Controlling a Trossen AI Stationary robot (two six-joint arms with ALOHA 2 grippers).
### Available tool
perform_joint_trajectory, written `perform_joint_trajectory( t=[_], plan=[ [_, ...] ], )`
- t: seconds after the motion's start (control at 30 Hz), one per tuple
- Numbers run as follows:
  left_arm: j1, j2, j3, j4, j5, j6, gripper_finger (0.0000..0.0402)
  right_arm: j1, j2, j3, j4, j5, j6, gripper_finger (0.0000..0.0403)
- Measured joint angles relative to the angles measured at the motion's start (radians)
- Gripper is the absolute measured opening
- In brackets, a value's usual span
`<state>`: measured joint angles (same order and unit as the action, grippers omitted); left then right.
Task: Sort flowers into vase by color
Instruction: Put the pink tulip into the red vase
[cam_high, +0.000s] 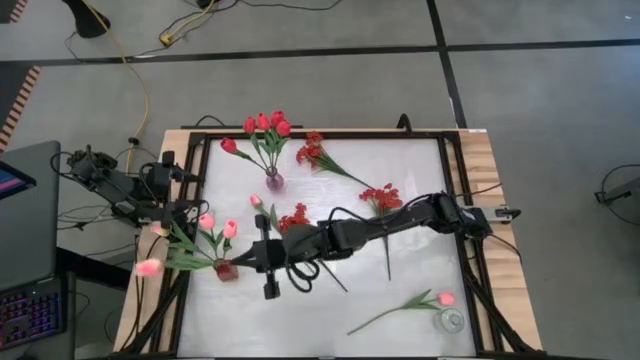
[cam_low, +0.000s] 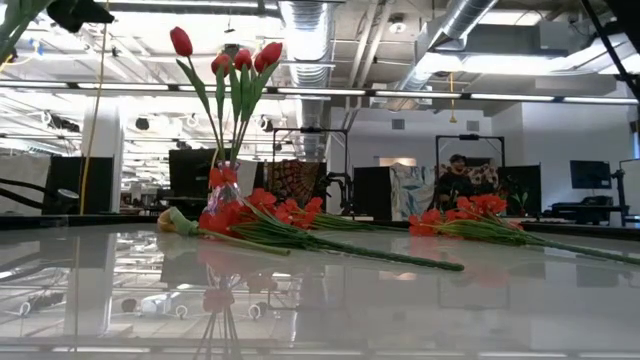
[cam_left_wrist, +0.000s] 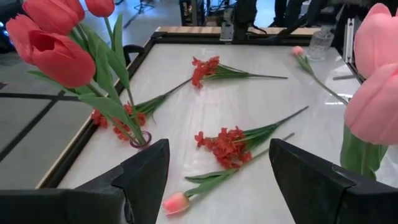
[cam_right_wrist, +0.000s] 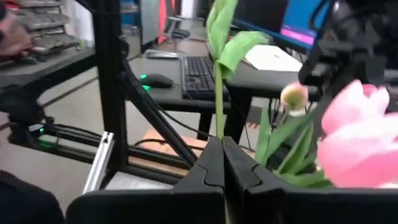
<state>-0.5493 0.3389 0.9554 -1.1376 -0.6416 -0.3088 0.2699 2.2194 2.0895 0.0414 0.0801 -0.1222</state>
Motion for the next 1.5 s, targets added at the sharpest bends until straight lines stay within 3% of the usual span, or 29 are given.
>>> perform_joint_trajectory(
  t=[0.2,0.33,0.47,0.73,0.93,1.13,1.5],
  plan=[
    [0.0,0.0,0.0,-0.017,-0.036,0.014,0.0265,-0.006,-0.05,0.001,-0.015,-0.022,-0.057,0.0016],
    [0.0,0.001,0.024,-0.015,-0.054,0.042,0.0265,-0.026,-0.11,-0.002,-0.123,-0.026,-0.111,0.0016],
    [0.0,0.001,0.064,-0.015,-0.075,0.053,0.0265,-0.056,-0.194,-0.099,-0.105,-0.043,-0.115,0.0016],
    [0.0,0.0,0.105,-0.01,-0.048,0.054,0.0265,-0.09,-0.375,-0.474,0.311,-0.065,-0.087,0.0016],
    [0.0,0.0,0.103,0.179,0.186,0.181,0.0265,-0.103,-0.427,-0.667,0.661,-0.066,-0.037,0.0017],
    [0.0,0.003,0.103,0.412,0.238,0.313,0.0265,-0.123,-0.4,-0.698,0.826,-0.059,0.022,0.0017],
    [0.0,0.155,0.03,0.579,0.293,0.281,0.0265,-0.129,-0.319,-0.651,0.896,-0.055,0.044,0.0017]
  ],
)
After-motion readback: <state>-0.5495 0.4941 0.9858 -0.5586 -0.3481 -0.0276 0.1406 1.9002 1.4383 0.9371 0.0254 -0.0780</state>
